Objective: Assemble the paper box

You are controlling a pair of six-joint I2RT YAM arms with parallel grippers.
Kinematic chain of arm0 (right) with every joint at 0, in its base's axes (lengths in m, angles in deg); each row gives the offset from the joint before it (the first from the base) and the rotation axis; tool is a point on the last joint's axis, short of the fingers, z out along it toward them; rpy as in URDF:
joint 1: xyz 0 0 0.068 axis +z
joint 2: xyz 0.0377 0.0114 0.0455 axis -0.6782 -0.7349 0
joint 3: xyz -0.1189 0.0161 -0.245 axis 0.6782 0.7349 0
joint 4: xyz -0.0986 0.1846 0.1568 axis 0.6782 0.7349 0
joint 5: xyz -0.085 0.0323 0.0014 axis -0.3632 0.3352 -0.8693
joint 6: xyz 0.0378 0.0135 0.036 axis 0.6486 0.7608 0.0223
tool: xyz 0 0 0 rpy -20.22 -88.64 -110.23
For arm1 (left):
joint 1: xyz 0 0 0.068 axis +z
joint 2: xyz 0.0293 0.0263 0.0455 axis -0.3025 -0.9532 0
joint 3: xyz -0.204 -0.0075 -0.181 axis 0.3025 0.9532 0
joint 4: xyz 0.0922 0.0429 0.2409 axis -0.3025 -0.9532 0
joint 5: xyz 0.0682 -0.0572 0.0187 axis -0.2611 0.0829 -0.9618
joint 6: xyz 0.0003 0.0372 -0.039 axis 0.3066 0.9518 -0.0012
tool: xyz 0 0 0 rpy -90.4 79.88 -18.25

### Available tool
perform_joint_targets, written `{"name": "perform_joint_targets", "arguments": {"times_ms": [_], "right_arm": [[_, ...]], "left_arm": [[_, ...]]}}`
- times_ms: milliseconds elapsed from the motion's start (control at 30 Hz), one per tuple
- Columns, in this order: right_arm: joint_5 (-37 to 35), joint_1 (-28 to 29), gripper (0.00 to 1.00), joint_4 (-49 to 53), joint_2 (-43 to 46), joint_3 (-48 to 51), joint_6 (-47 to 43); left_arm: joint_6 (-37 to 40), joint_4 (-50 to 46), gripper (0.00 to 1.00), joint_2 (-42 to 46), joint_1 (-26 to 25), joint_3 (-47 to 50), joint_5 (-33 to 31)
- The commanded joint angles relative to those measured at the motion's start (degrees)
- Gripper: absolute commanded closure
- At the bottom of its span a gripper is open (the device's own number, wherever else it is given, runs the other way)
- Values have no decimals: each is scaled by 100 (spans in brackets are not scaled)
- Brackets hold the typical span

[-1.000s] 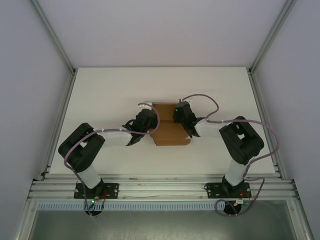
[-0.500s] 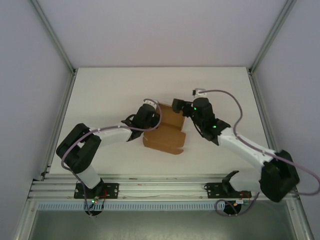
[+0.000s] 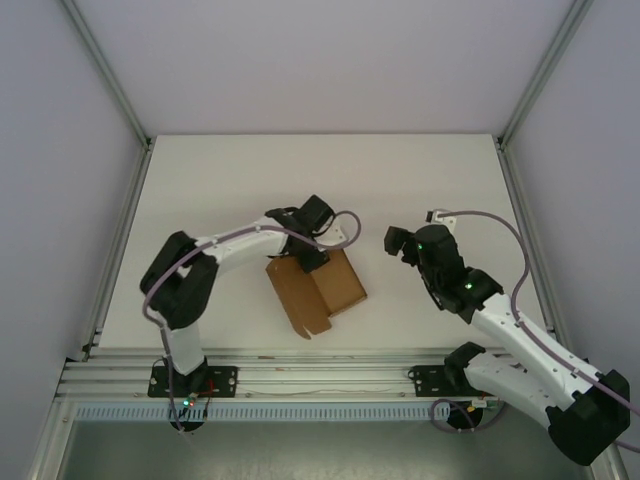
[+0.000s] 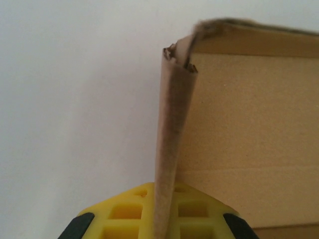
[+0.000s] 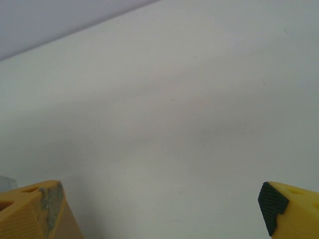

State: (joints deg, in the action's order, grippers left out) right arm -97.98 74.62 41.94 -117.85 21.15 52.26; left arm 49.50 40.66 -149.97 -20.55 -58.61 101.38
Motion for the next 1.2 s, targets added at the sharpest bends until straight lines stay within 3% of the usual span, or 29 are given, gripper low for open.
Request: {"name": "perform_joint_targets", "arguments": {"times_ms": [0, 267, 433, 533, 567, 700, 867, 1167], "right_arm": [[-113, -23, 0, 195, -10, 29, 95], [-222, -49, 0, 145, -96, 123, 95], [-277, -71, 0, 189, -65, 205, 138], [-288, -89, 0, 240, 21, 232, 119], [-284, -82, 0, 273, 63, 233, 106], [-137, -124, 0, 343, 287, 233, 1], [189, -169, 0, 410, 461, 183, -225], [553, -291, 0, 438, 533, -21, -704]], "left_arm": [[152, -720, 100, -637, -98, -454, -1055], [22, -716, 100, -1920, -471, -1108, -2530], [210, -510, 99, -2021, -500, -1198, -2575], [480, -416, 53, -1732, -492, -1214, -2375], [571, -411, 42, -1615, -498, -1221, -2306], [925, -421, 27, -1148, -498, -1232, -2096], [1200, -562, 0, -708, -486, -1243, -1742], [1295, 54, 0, 331, -386, -967, -1045]]}}
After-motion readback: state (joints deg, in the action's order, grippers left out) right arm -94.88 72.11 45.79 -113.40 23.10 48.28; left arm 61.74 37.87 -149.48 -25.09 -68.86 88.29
